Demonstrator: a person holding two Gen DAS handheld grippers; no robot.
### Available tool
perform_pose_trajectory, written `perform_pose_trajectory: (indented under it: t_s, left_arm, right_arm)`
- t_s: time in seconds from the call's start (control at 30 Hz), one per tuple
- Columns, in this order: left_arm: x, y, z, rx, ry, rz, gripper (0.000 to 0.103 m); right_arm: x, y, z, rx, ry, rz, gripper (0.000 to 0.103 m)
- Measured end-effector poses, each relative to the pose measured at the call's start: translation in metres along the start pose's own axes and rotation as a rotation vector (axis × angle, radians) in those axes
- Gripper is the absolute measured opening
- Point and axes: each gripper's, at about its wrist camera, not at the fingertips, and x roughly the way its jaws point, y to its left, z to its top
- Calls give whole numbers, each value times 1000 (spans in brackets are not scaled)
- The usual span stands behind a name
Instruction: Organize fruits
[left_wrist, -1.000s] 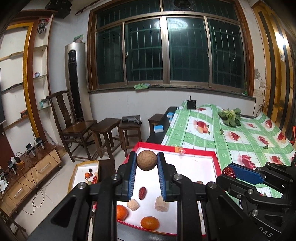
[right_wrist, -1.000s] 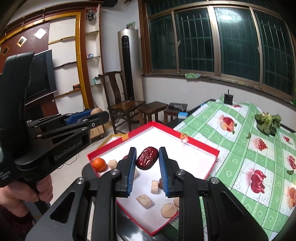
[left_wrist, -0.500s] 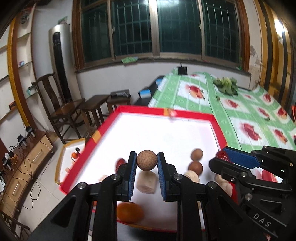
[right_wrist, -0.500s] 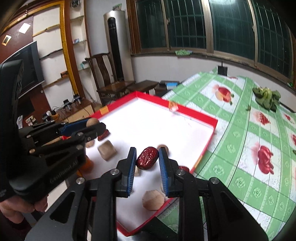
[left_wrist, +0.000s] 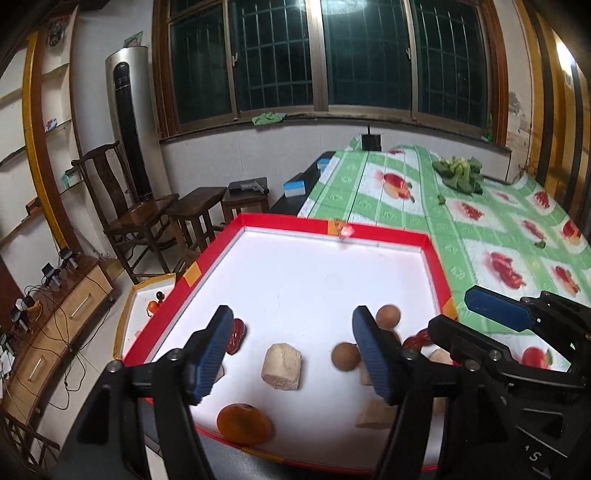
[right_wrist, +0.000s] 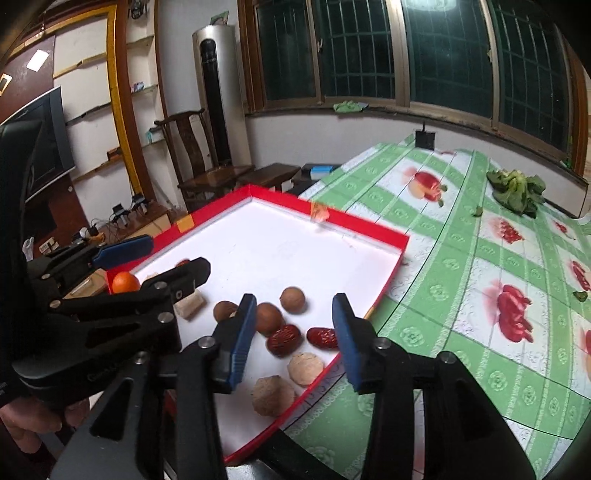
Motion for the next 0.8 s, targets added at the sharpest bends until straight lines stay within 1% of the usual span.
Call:
perform_pose_trajectory:
  t_s: [0.07,0.17,0.23,0.27,0.3,0.33,0.37,0.4,0.43,0.47,0.53,0.57,0.67,0.73,0.8]
  left_arm:
    - [-12,-1,5,-9,-24,0,74]
    - [-34,-4,15,-15,-86,8,80]
    - [-53,-6,22,-14,-134,16,83]
    - [-59,-7,25,-12,-153,24,85]
    - [-67,-8,28,-7,-177,39,91]
    - [-75,-9,31,-3,-203,67,101]
    - [-84,-10,34,-9,-228,110,103]
    - [-91,-9,36,-14,-247,130,103]
    - [-99,-9,39,-15,-271,138,103]
    - [-103,-7,41,-13,-280,130,103]
    - [-110,-6,44,-11,-278,117,103]
    - [-114,-6,46,-6,-274,118,103]
    - [-122,-7,45,21,-285,114,103]
    - [-127,-8,44,29,-292,115,103]
    - [-131,-7,43,28,-298,132,103]
  right_arm:
    - [-12,-1,3,-5,-31,-9,46]
    - [-35,-2,10,-5,-93,-25,52]
    - [-50,-3,15,0,-133,-31,64]
    - [-63,-3,18,3,-167,-36,68]
    - [-70,-3,20,4,-186,-39,74]
    - [-84,-2,23,0,-223,-50,80]
    - [-93,-2,25,-8,-250,-59,81]
    - [-100,-1,27,-18,-270,-71,86]
    - [-107,1,28,-27,-290,-79,90]
    - [-116,3,29,-35,-314,-87,93]
    - [-131,6,29,-47,-356,-102,102]
    - [-139,8,29,-53,-376,-105,103]
    - [-151,14,30,-59,-403,-112,103]
    - [-153,17,31,-58,-399,-119,103]
    - [-152,18,32,-47,-388,-106,103]
